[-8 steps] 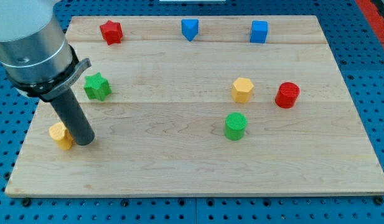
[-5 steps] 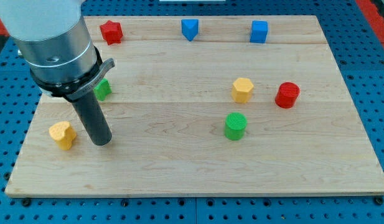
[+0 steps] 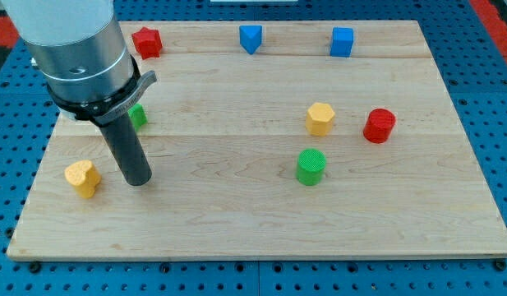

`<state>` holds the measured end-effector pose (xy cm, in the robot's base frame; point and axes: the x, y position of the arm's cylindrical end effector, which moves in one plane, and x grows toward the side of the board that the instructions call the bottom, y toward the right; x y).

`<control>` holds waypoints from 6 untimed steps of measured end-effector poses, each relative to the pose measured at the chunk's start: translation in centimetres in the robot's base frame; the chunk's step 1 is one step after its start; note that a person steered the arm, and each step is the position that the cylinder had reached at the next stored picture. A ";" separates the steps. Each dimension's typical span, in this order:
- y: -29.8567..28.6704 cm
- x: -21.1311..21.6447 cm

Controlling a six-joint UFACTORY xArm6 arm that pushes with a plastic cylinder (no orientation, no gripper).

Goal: Move the yellow hexagon diagonally to the bottom right of the green star

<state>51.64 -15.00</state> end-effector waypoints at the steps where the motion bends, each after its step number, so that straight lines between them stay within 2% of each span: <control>1: 0.1 0.0; 2: 0.1 -0.1; 3: 3.2 -1.7; 4: 10.1 -1.7; 5: 12.9 -2.0; 6: 15.3 -6.6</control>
<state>45.06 0.25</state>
